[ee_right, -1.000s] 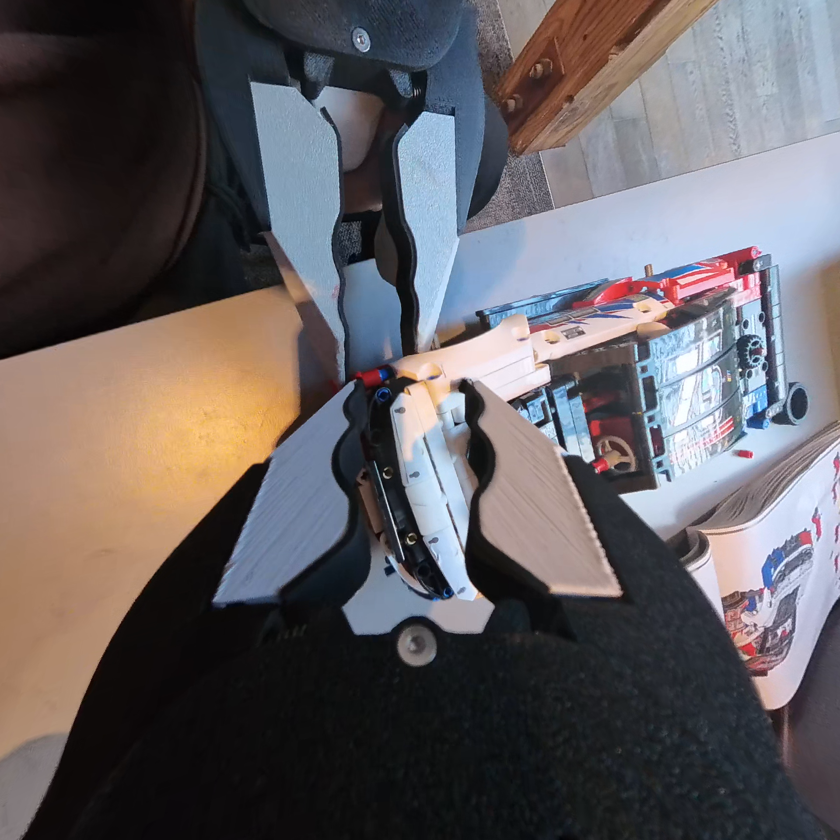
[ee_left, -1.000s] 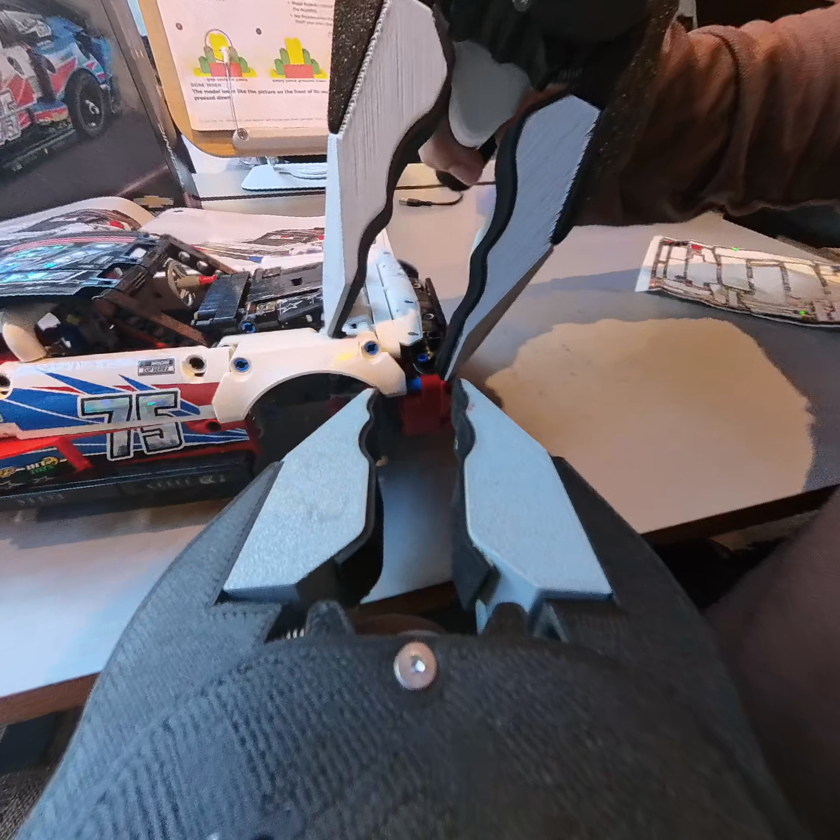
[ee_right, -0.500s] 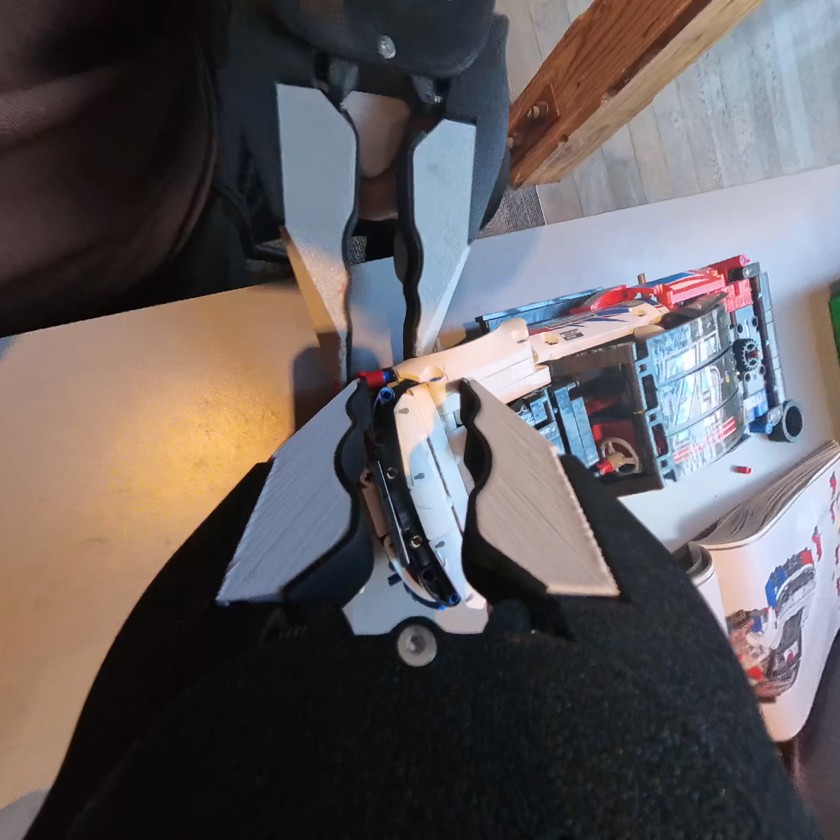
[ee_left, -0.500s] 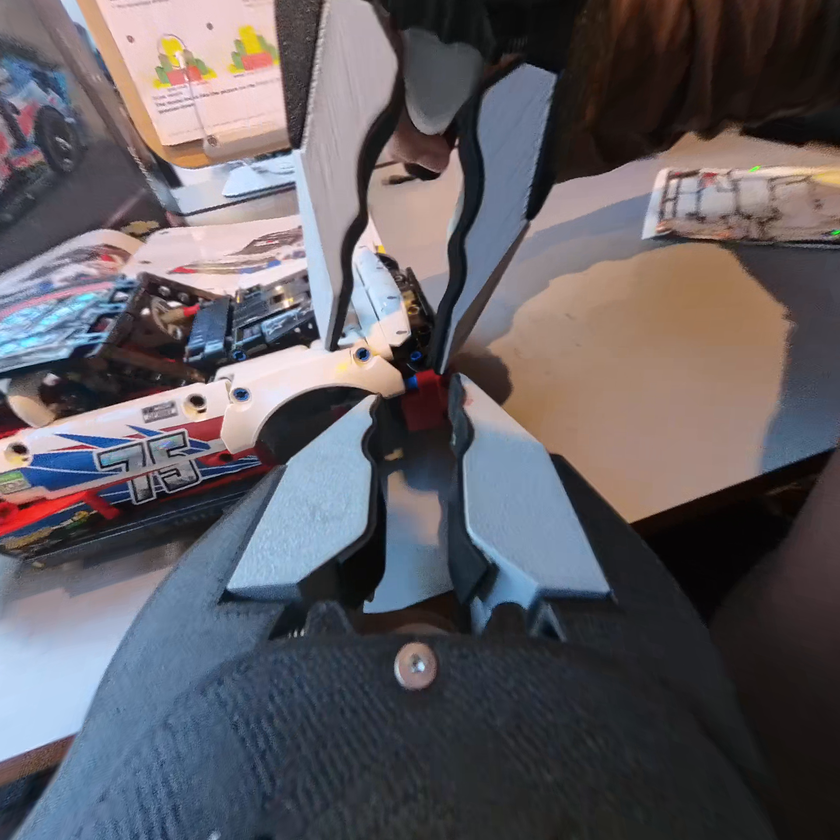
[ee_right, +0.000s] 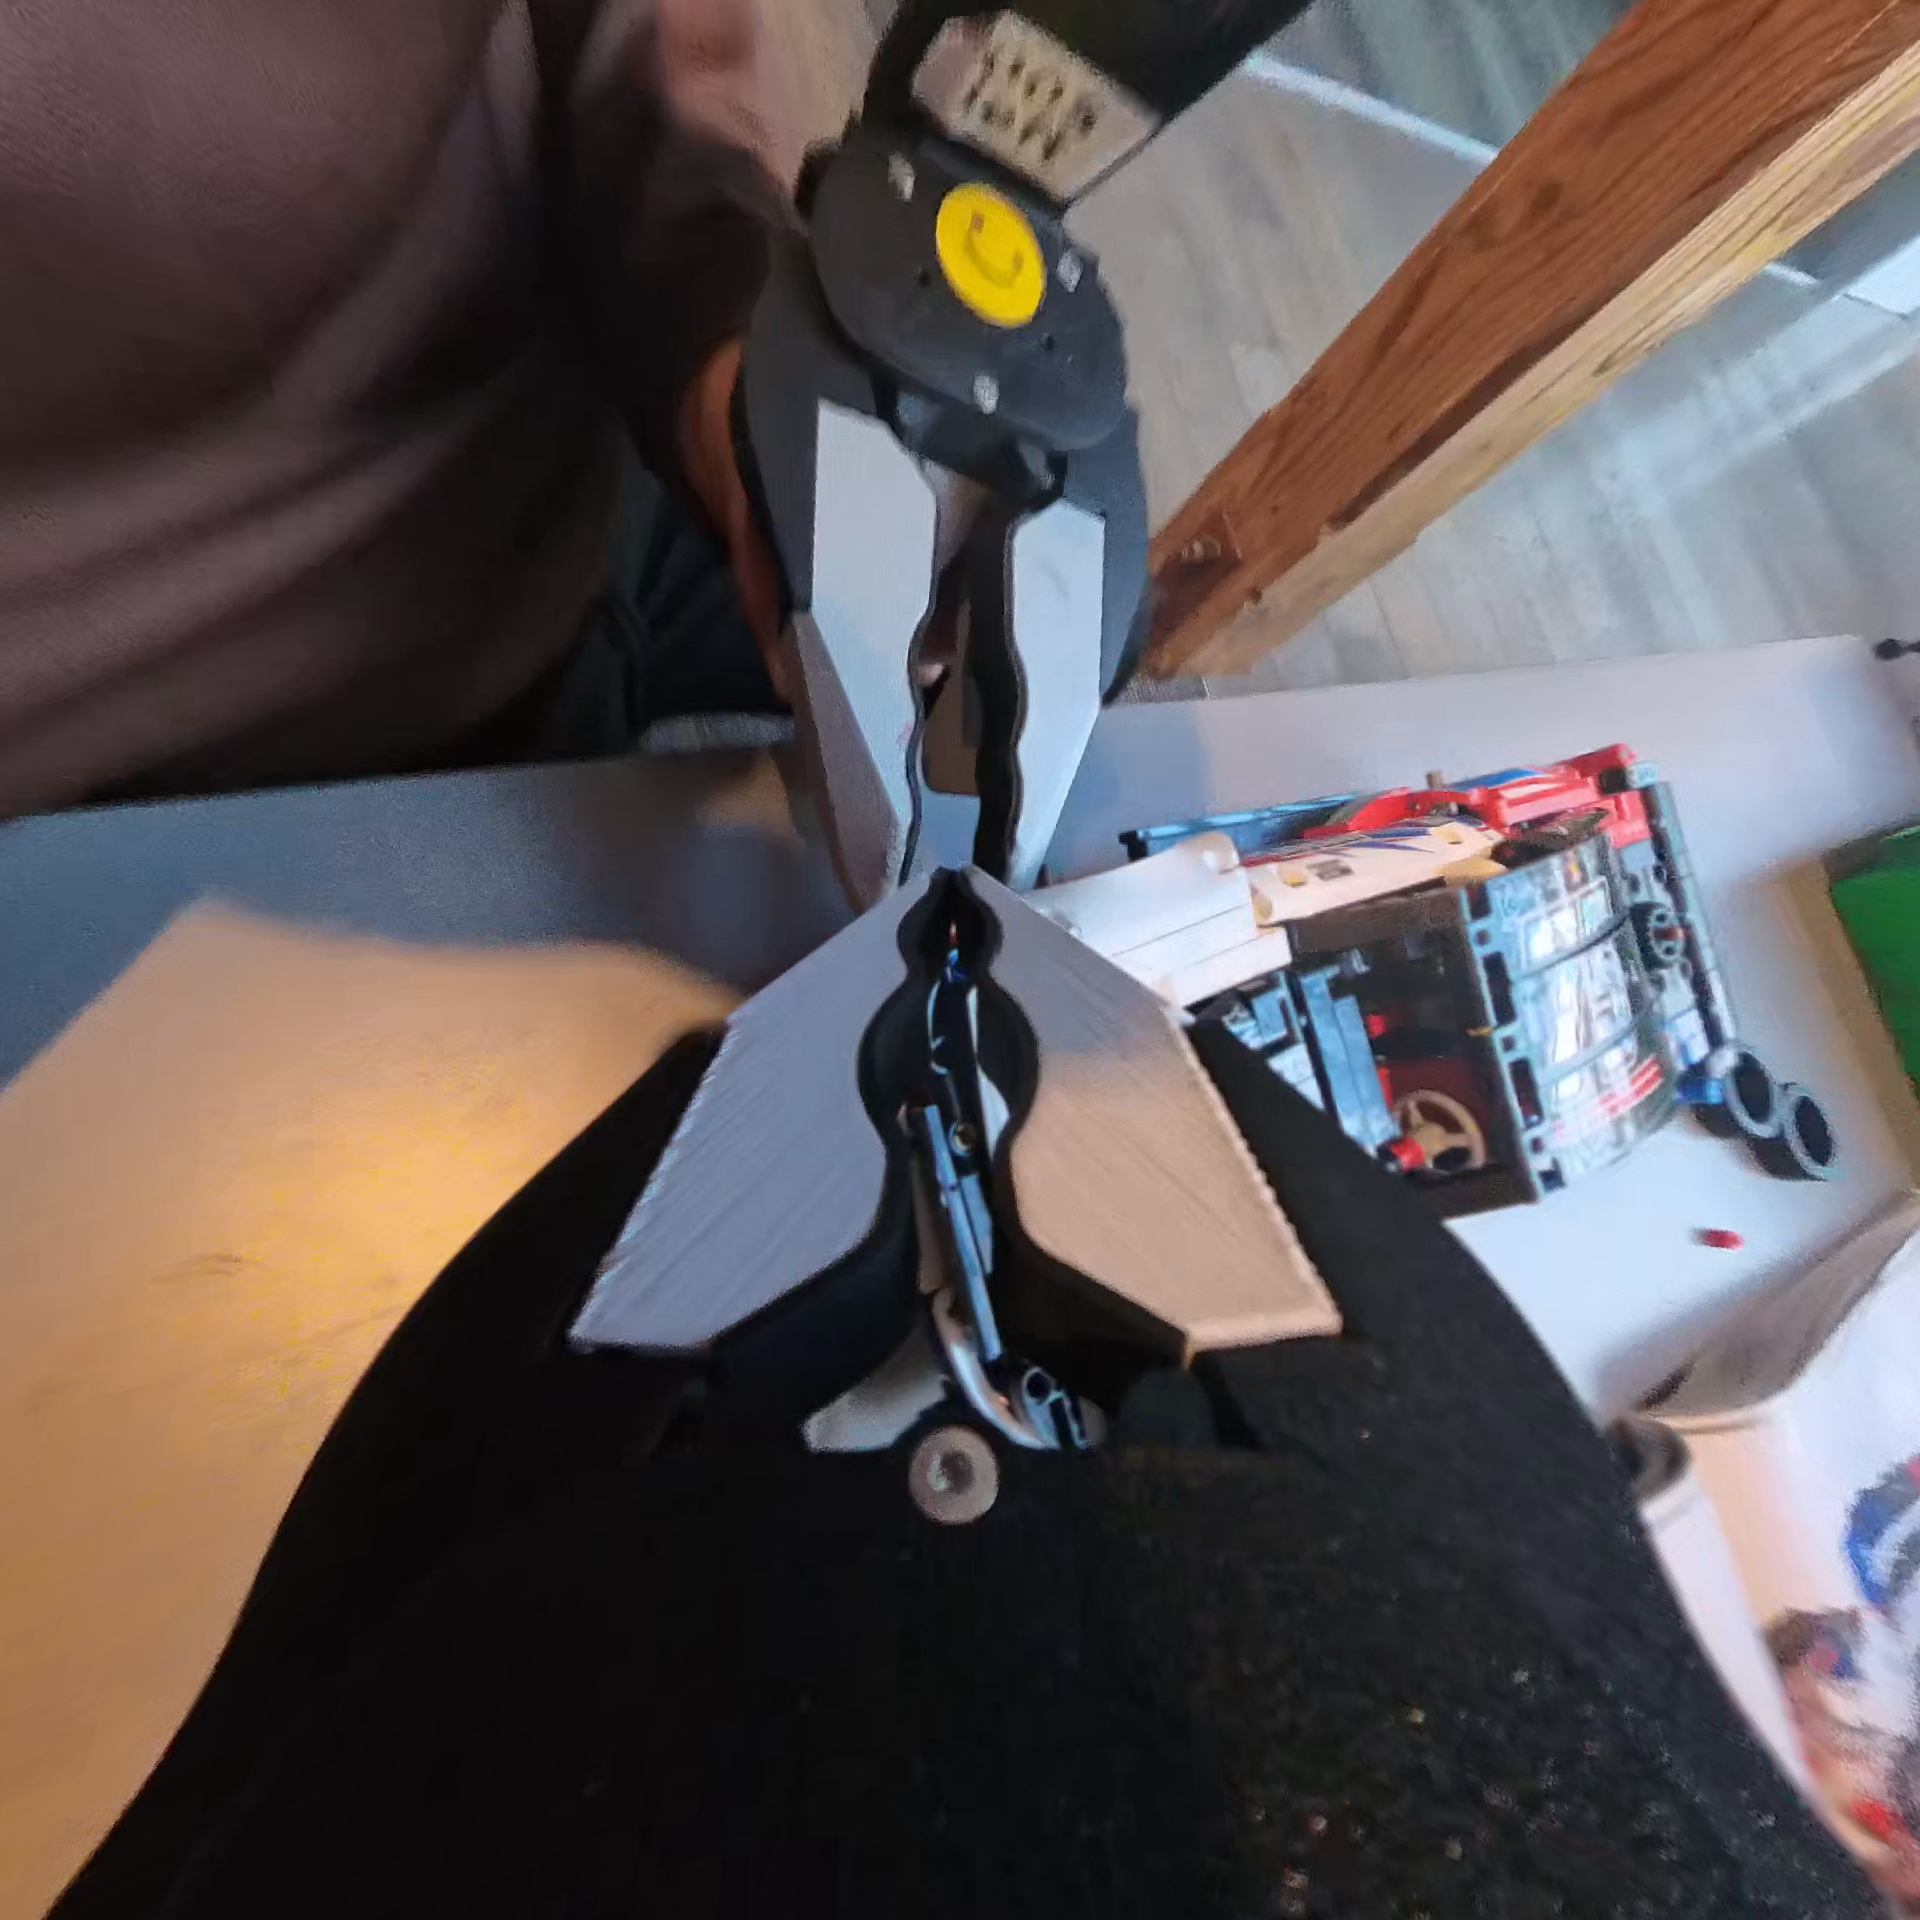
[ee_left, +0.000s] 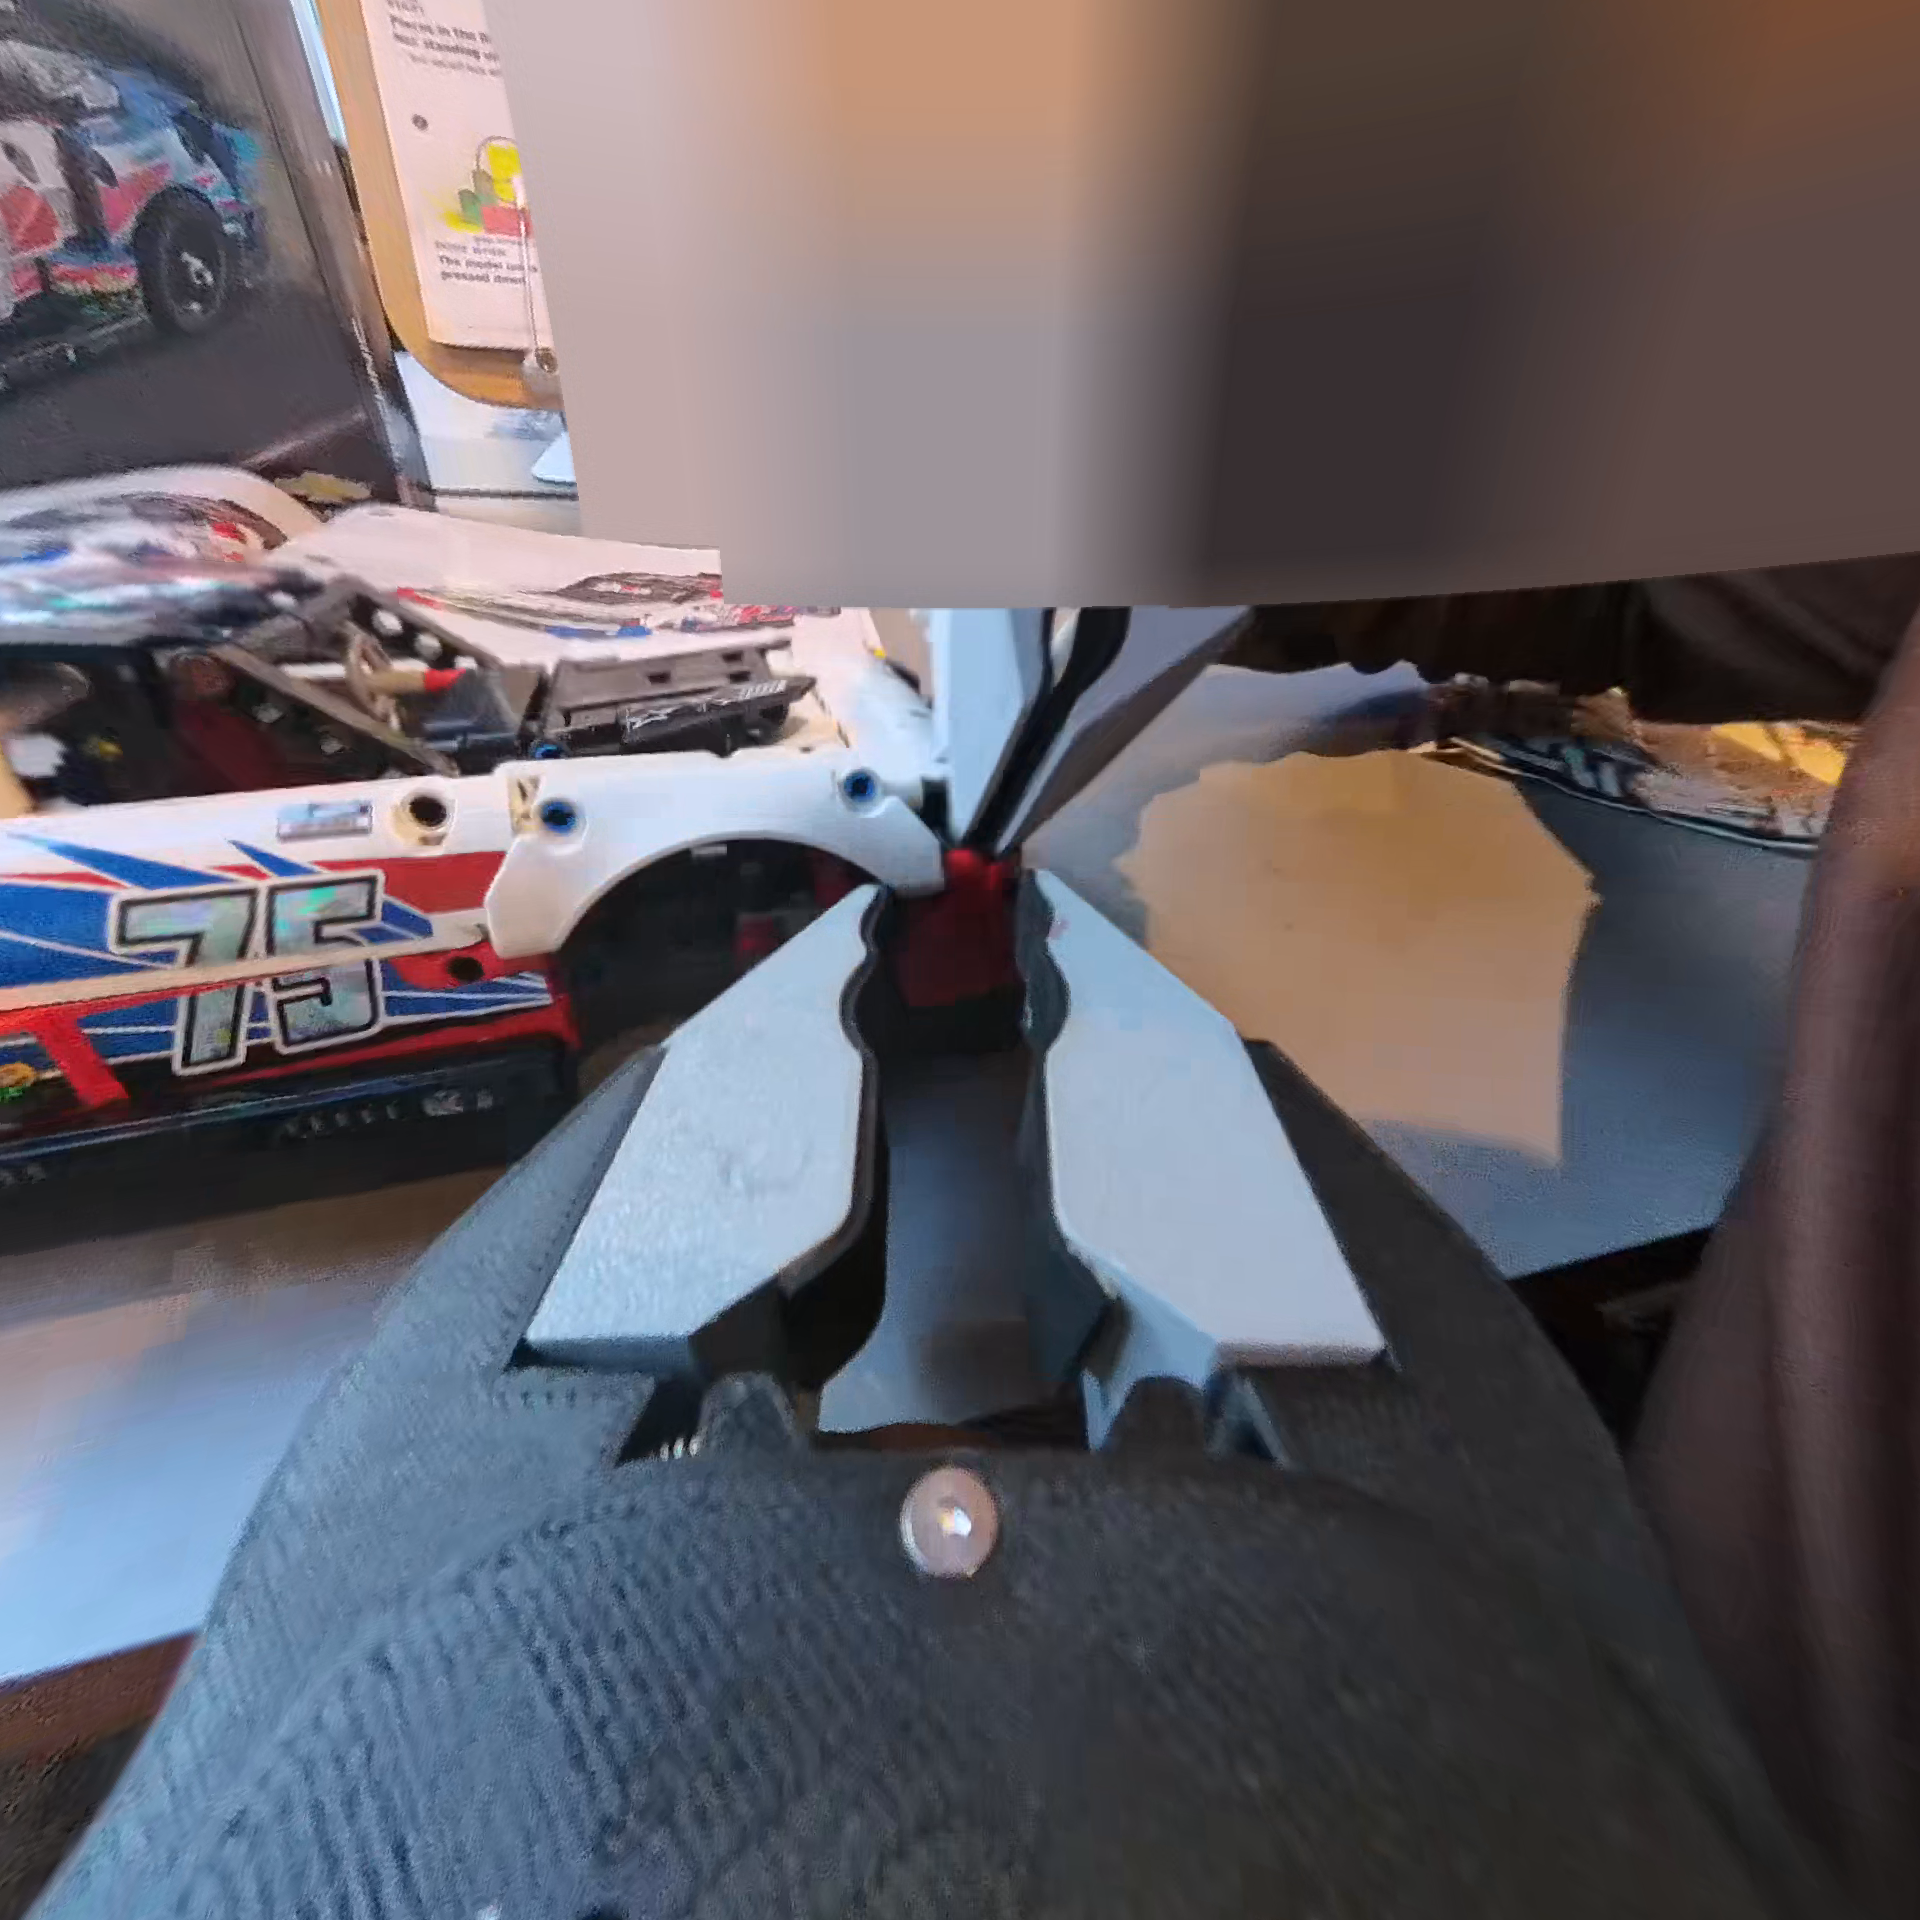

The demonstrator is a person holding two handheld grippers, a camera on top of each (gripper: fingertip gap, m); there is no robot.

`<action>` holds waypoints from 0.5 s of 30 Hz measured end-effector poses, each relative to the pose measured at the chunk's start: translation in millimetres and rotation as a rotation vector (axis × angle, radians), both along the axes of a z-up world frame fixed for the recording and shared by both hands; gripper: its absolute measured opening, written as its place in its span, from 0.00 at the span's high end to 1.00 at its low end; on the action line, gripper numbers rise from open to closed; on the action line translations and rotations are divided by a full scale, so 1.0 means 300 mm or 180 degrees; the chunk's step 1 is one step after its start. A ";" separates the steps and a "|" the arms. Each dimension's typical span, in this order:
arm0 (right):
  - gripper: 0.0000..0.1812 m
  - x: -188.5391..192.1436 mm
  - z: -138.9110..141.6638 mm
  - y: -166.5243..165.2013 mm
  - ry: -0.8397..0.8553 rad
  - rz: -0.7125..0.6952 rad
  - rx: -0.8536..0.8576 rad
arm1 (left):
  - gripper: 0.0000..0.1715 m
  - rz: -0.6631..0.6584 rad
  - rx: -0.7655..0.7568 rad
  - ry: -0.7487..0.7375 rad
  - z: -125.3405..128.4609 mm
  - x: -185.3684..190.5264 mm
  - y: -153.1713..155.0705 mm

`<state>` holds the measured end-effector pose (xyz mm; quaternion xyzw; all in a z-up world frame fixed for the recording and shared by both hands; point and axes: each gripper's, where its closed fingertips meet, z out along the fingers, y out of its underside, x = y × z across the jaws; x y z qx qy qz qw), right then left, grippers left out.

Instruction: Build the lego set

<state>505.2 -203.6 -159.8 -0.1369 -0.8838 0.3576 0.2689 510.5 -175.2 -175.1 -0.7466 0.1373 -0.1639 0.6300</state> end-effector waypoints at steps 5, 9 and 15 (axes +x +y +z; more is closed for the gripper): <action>0.93 -0.005 0.077 0.080 -0.0207 -0.0339 -0.0462 | 0.87 0.0011 0.0016 -0.0007 0.011 0.003 0.004; 0.90 0.002 0.013 0.161 -0.0542 -0.0784 -0.0196 | 0.86 -0.0001 0.0038 0.0019 0.019 0.002 0.013; 0.86 0.044 0.023 0.230 -0.0727 -0.1451 -0.0105 | 0.75 0.0021 0.0098 -0.0011 0.021 -0.035 -0.010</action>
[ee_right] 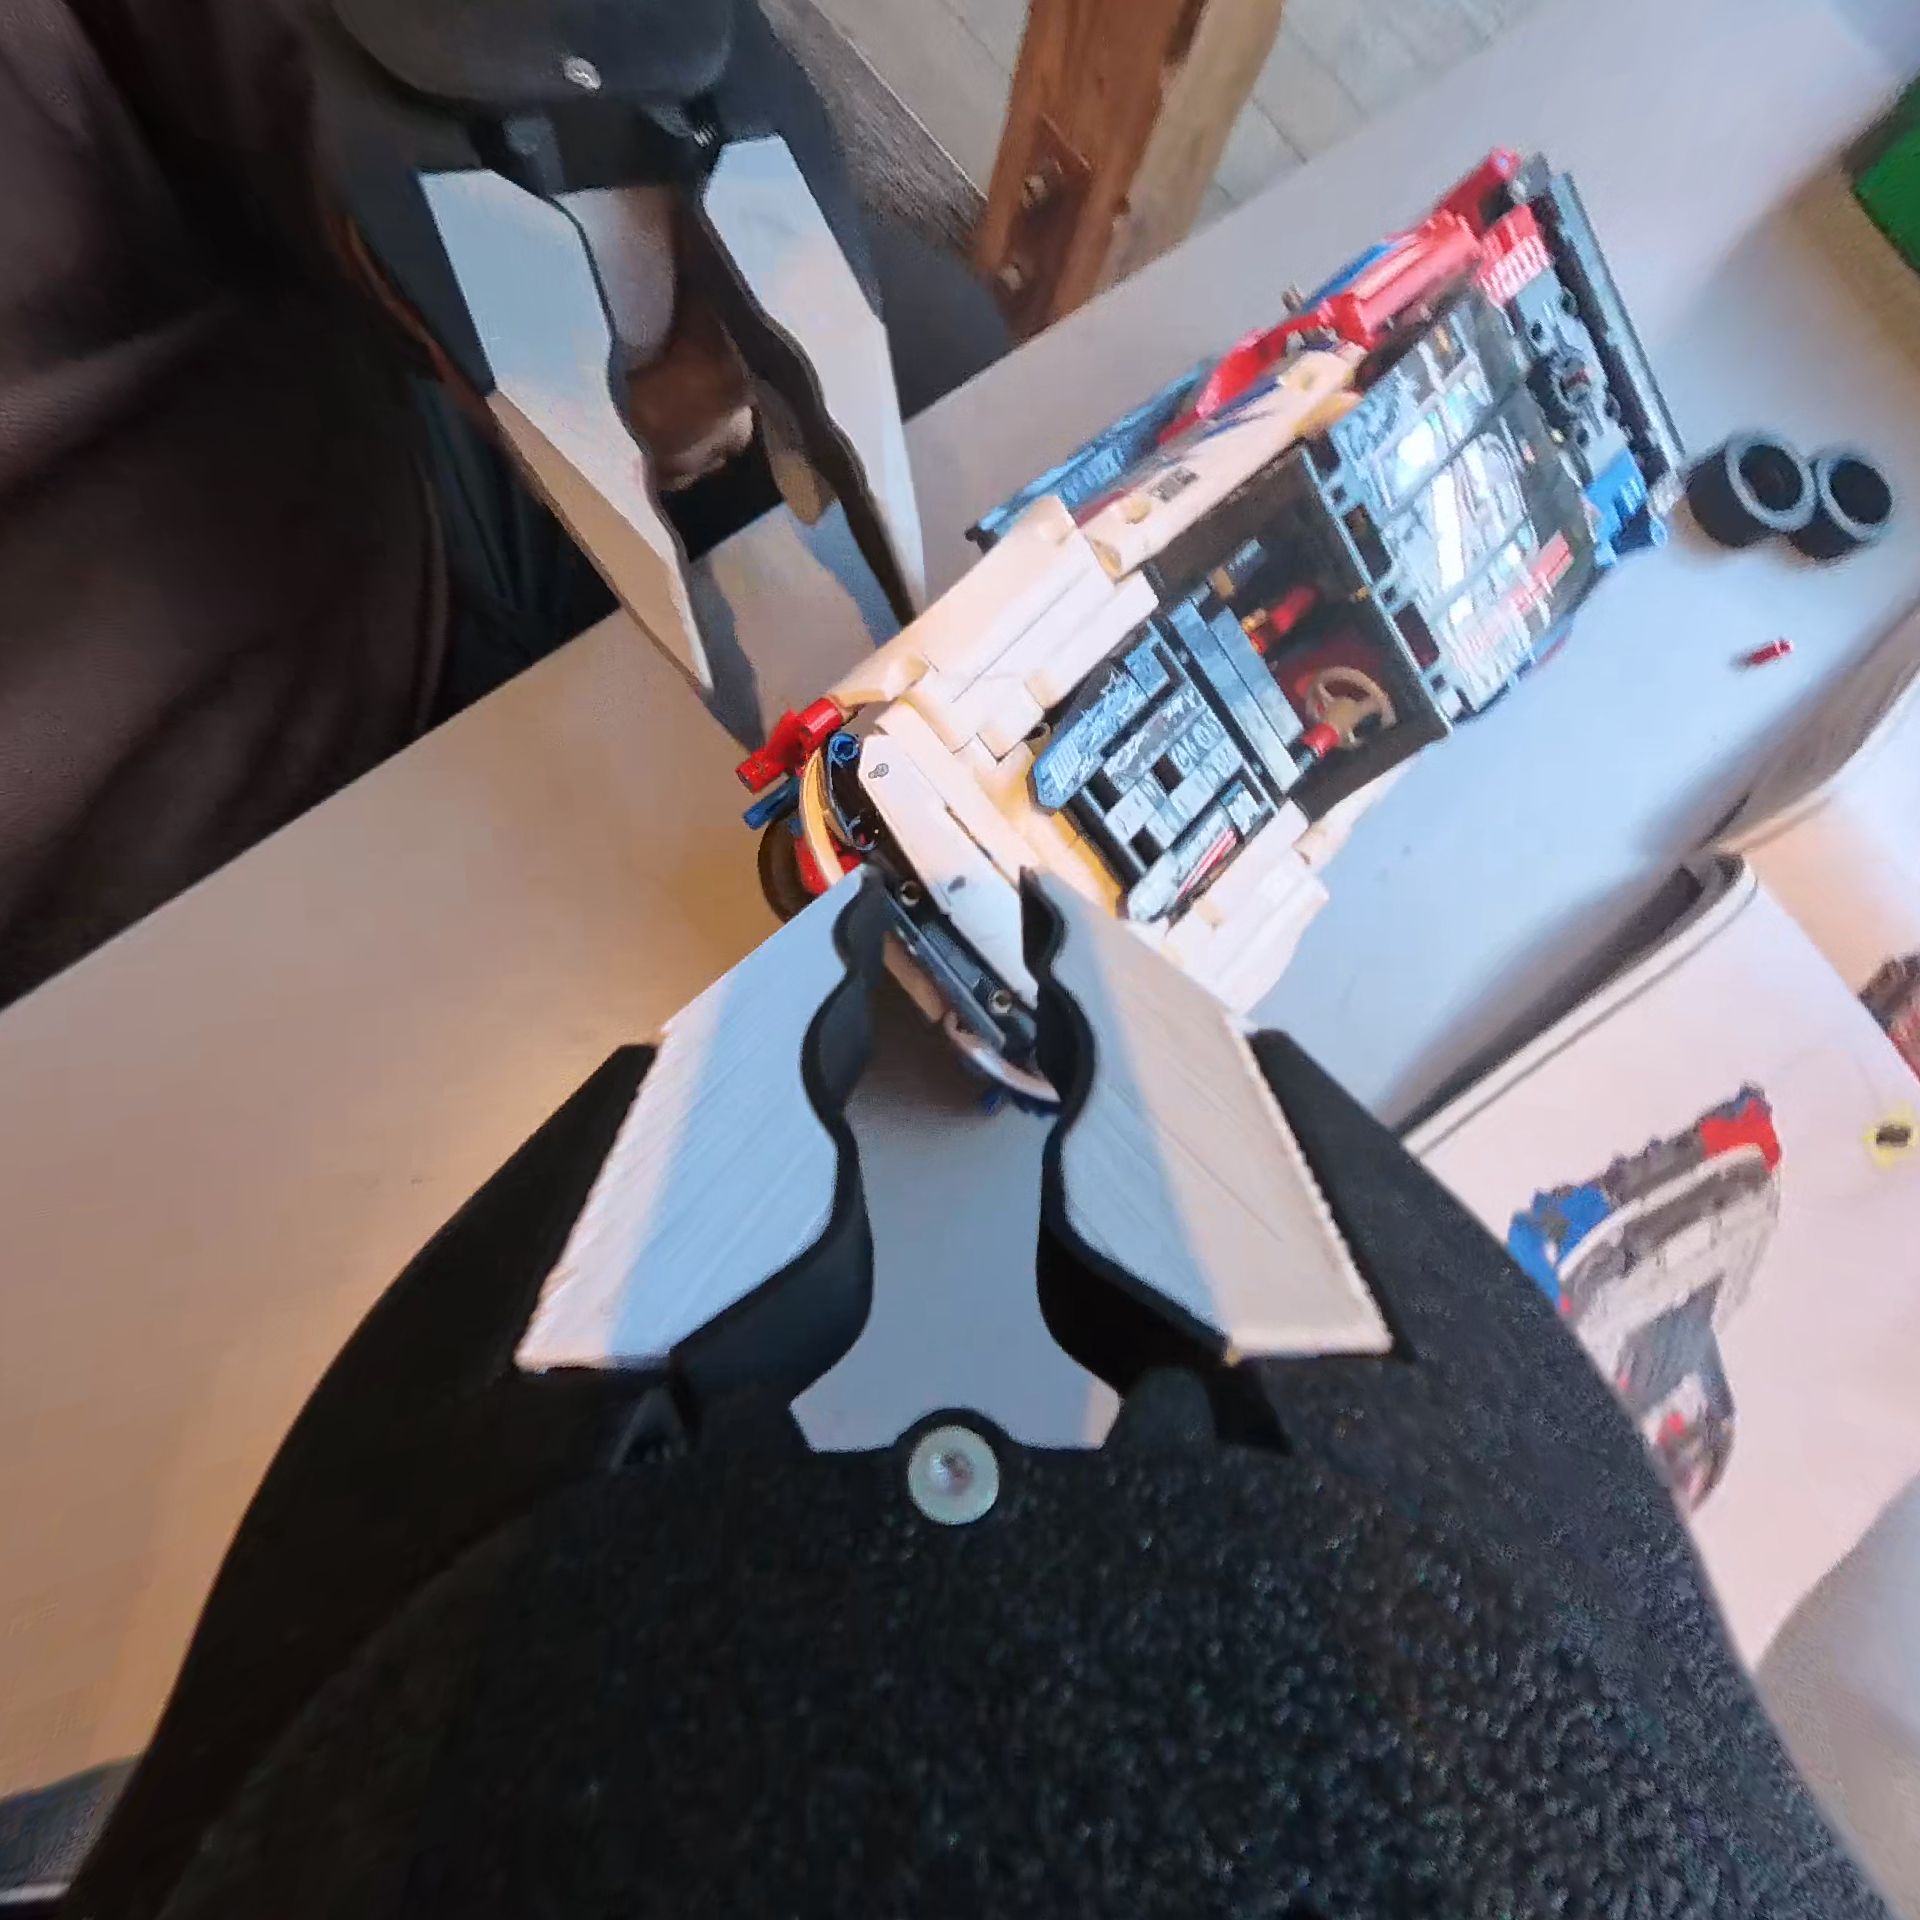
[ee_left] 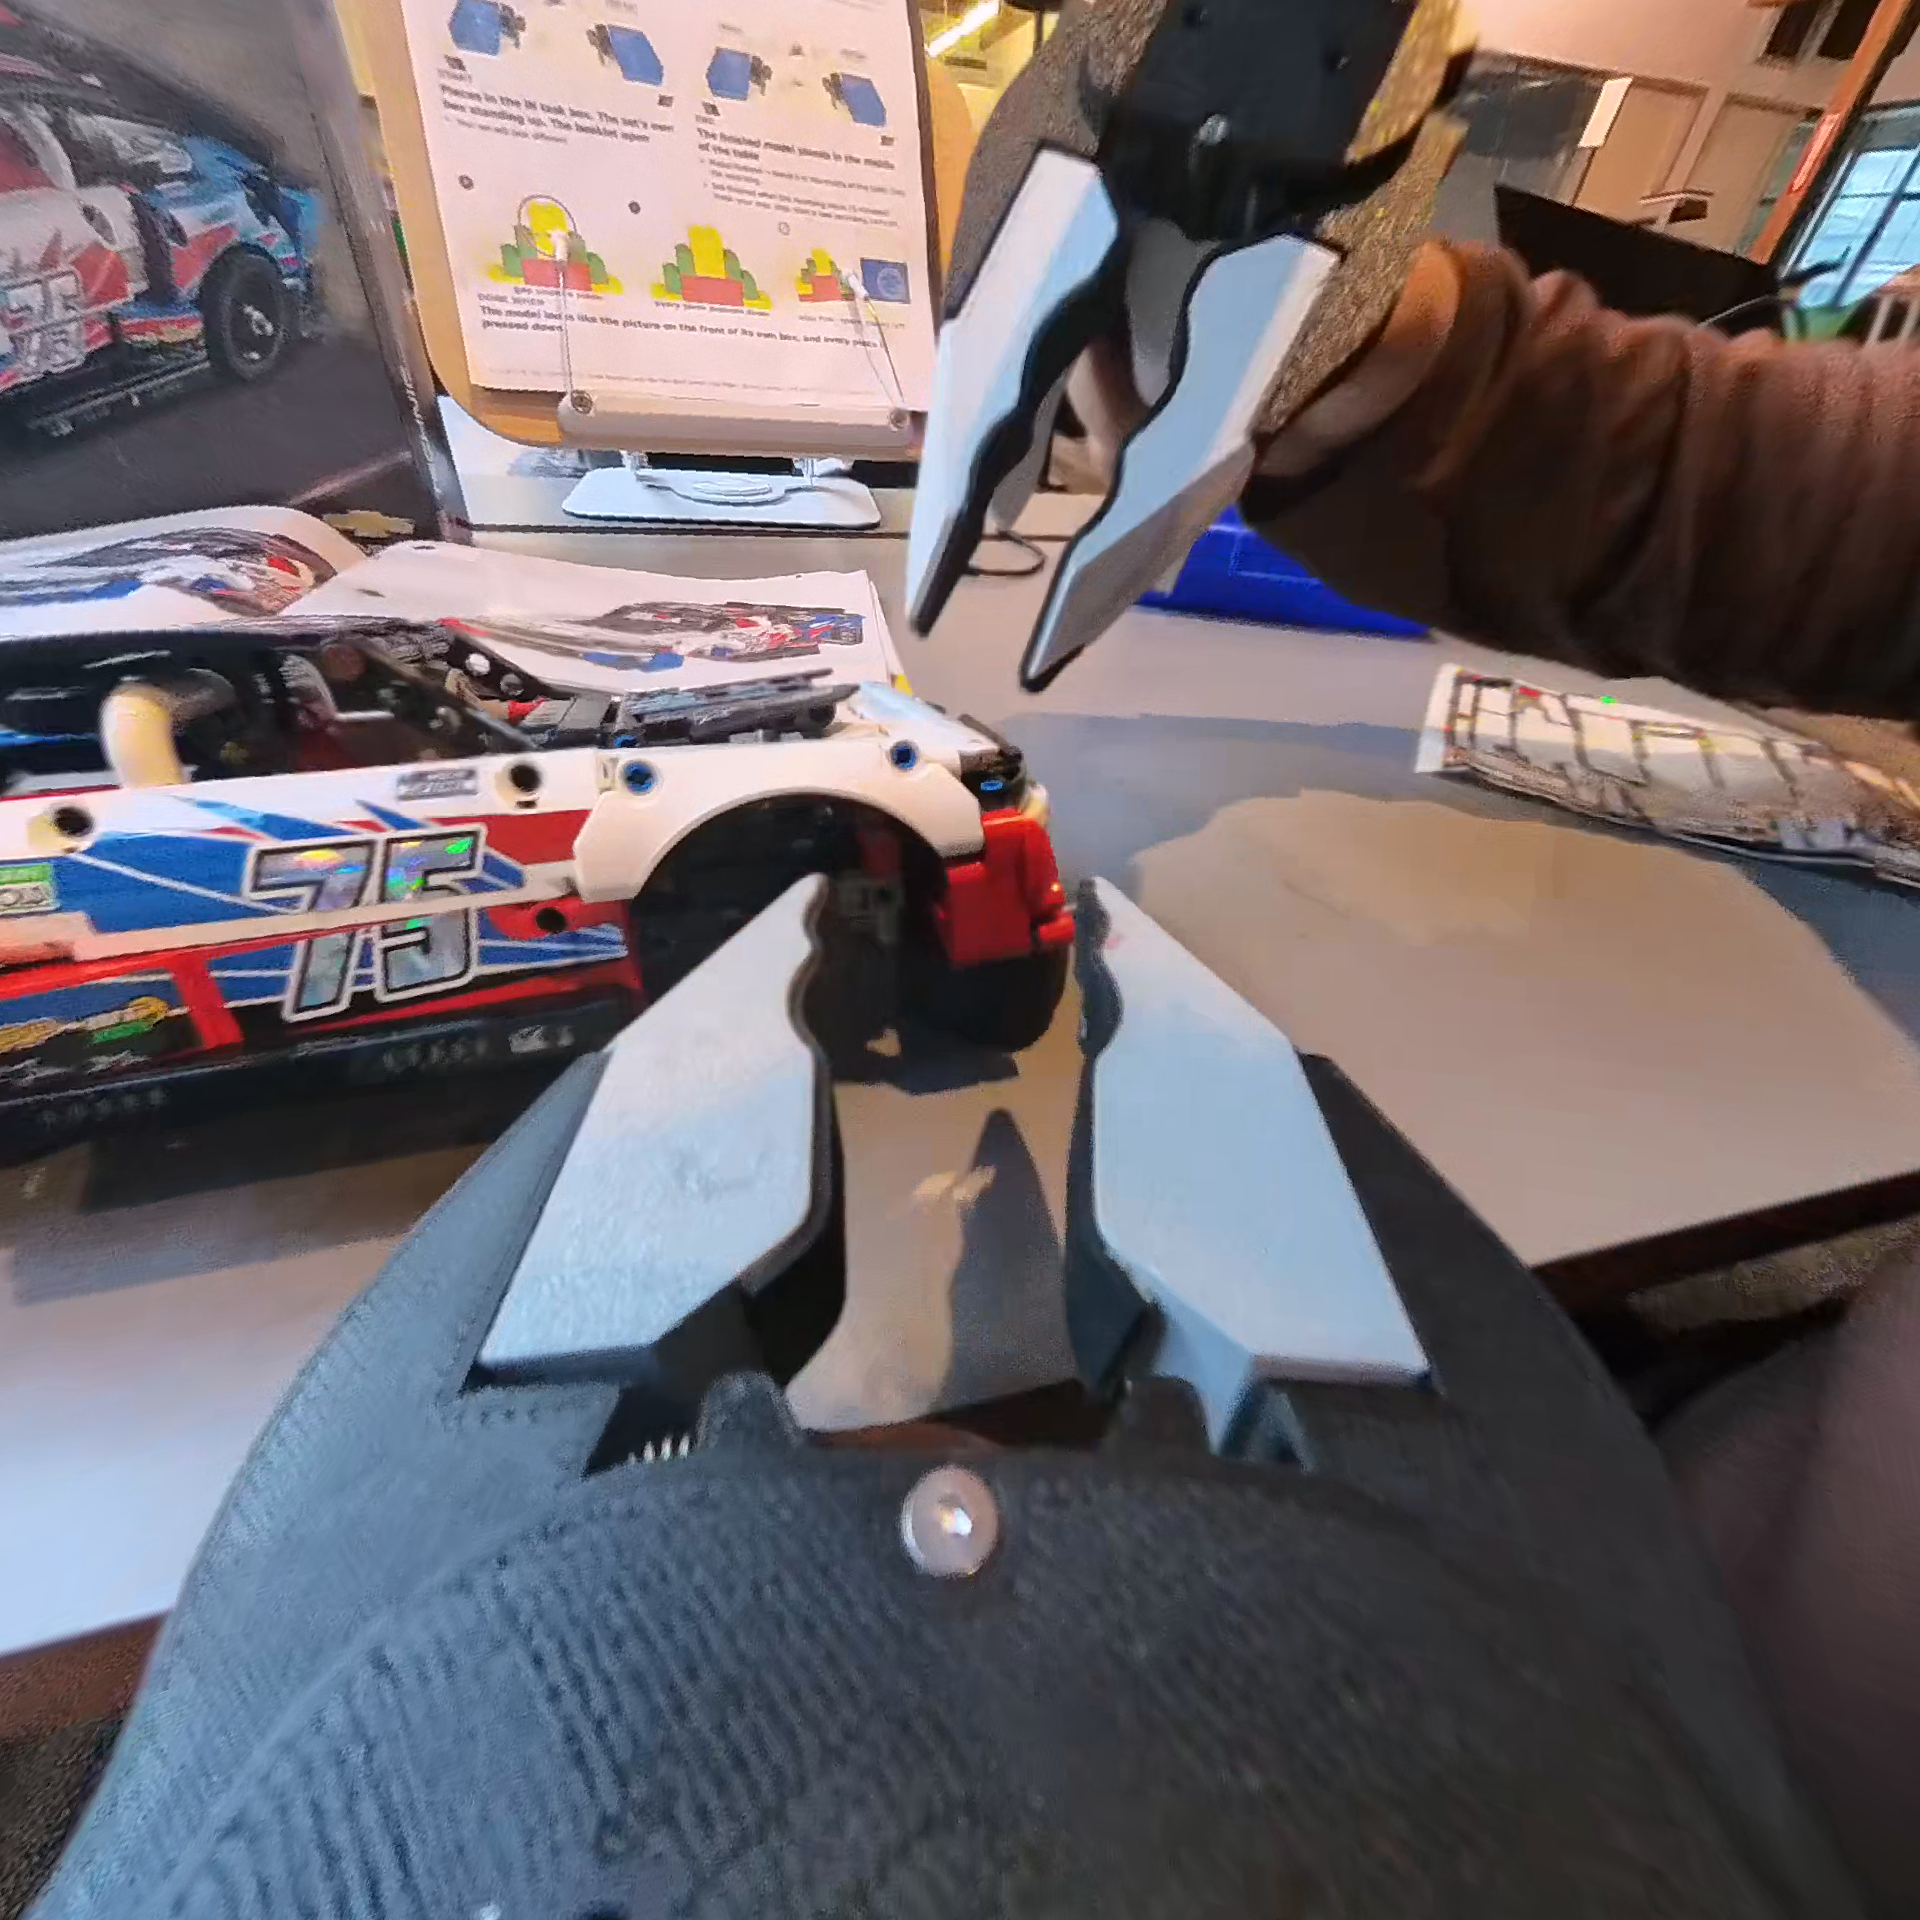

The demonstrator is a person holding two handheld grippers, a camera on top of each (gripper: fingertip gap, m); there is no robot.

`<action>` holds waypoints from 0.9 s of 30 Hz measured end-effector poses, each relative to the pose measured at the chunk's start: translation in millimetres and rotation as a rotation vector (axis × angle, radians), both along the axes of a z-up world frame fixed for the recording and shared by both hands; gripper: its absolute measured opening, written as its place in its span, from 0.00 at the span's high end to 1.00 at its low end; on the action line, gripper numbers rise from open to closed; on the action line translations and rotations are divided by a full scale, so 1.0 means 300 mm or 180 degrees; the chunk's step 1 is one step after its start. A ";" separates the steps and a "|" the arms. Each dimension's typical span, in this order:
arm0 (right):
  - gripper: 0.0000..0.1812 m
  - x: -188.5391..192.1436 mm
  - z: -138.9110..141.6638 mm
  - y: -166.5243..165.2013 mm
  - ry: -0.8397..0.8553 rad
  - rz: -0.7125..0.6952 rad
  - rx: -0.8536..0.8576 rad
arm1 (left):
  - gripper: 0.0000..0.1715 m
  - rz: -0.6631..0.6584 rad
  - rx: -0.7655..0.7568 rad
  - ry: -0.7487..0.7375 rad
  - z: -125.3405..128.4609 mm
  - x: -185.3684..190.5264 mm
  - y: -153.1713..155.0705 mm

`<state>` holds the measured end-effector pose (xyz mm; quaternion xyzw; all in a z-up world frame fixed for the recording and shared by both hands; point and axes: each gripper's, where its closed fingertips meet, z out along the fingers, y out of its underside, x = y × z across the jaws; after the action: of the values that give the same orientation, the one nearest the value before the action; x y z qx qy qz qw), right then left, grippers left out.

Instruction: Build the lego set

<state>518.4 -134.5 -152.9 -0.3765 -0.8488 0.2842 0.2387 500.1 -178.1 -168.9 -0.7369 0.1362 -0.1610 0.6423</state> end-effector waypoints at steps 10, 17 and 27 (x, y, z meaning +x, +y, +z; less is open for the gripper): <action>0.77 0.110 0.107 0.104 0.0287 -0.1672 -0.0401 | 0.76 -0.0025 0.0663 0.0070 0.208 -0.156 -0.125; 0.57 0.113 0.038 0.075 0.0532 -0.2554 -0.1399 | 0.66 0.0656 0.0199 0.0149 0.225 -0.572 -0.092; 0.46 0.141 -0.080 0.024 0.0361 -0.2680 -0.1873 | 0.49 -0.0004 -0.0875 -0.0073 0.073 -0.950 0.046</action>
<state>560.6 -127.3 -176.8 -0.7207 -0.4936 0.4102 0.2621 215.2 -164.3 -147.0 -0.8160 0.1061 -0.1870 0.5366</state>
